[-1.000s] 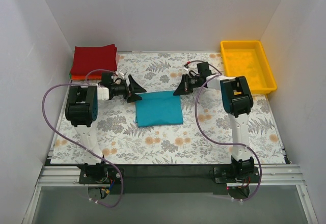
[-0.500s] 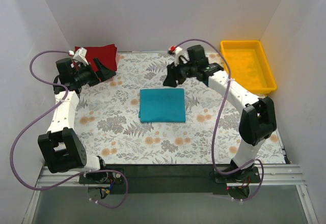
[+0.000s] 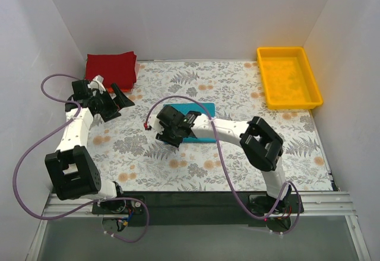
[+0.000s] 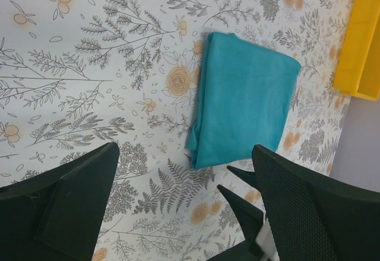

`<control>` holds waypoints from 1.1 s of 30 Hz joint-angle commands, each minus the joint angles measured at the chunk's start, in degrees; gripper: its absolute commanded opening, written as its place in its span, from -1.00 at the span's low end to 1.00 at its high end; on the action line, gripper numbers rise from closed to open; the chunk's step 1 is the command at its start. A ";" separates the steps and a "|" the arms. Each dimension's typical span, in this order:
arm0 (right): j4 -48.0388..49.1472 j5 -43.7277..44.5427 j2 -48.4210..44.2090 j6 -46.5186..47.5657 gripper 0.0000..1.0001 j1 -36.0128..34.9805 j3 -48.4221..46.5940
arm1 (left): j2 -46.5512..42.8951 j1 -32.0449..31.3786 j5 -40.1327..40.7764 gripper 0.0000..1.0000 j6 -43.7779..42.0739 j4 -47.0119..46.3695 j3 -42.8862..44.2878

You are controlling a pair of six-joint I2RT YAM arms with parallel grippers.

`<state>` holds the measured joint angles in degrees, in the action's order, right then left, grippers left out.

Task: Fold and stack the t-shirts
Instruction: Fold the tshirt, then neatly place the folded tshirt to the corner

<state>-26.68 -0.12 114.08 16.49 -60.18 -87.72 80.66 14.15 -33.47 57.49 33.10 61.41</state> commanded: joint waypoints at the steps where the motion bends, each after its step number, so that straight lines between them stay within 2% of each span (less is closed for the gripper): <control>1: -0.39 7.58 2.36 1.79 -0.13 -1.86 -4.12 | 0.28 0.26 1.31 0.90 0.43 1.09 -0.32; 15: -0.31 4.34 8.78 1.70 -0.19 -2.92 -10.10 | -0.51 0.26 3.85 0.90 3.41 -2.25 -3.84; 23: -0.39 2.14 11.07 1.52 -0.22 -2.92 -9.31 | 1.51 0.26 0.35 0.90 7.10 -3.83 -5.94; 25: -0.39 2.67 11.60 1.88 -0.33 -2.92 -8.96 | 2.04 0.26 -1.23 0.90 7.98 -4.53 -7.52; 26: -0.31 3.19 11.69 2.14 -0.48 -2.75 -8.96 | 2.65 0.26 -2.55 0.89 8.16 -5.23 -7.88; 27: -0.31 3.28 11.95 2.05 -0.80 -2.57 -9.04 | 2.83 0.26 -3.52 0.86 8.68 -5.85 -8.84; 28: -0.31 3.20 11.87 1.97 -0.97 -2.40 -9.22 | 3.09 0.26 -4.49 0.80 9.12 -7.34 -9.37; 33: -0.48 1.71 8.80 2.40 -0.97 -0.64 -10.18 | 3.45 -0.35 -7.04 0.79 14.92 -14.72 -13.85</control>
<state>-26.87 2.59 125.19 18.35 -61.98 -96.38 84.58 14.11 -37.01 68.10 24.38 49.30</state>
